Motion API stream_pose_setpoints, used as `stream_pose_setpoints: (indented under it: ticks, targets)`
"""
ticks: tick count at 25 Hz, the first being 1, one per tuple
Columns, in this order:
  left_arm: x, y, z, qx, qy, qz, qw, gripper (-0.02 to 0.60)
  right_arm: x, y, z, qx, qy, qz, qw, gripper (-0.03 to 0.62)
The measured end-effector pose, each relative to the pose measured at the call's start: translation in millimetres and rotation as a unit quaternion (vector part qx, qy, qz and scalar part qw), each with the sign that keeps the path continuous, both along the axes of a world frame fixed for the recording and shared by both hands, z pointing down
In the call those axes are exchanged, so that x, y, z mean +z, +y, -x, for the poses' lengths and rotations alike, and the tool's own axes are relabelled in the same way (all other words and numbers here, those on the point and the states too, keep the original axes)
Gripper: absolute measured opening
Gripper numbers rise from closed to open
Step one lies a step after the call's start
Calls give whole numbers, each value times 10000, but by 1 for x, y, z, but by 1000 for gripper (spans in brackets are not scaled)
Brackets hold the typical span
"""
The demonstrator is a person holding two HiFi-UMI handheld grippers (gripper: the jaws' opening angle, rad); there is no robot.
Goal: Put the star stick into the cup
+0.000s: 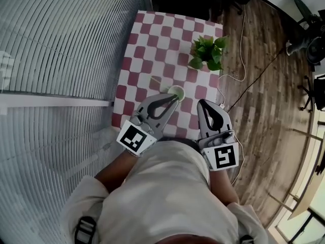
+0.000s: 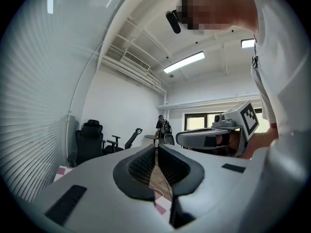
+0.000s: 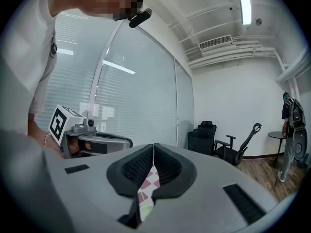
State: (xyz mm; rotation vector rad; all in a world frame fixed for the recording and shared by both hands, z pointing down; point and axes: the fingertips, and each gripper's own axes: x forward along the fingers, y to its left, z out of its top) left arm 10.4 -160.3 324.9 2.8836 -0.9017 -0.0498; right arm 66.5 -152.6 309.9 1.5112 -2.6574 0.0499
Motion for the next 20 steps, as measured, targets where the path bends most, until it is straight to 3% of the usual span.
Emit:
stream_pose_setpoints:
  ticks: [6, 20]
  targets:
    - [-24, 5, 1, -26, 171, -65, 9998, 46, -18, 6, 1, -164, 224, -58, 9996, 32]
    - [-66, 15, 0, 145, 311, -243, 9991, 46, -65, 12, 11, -92, -39, -362, 9993, 31]
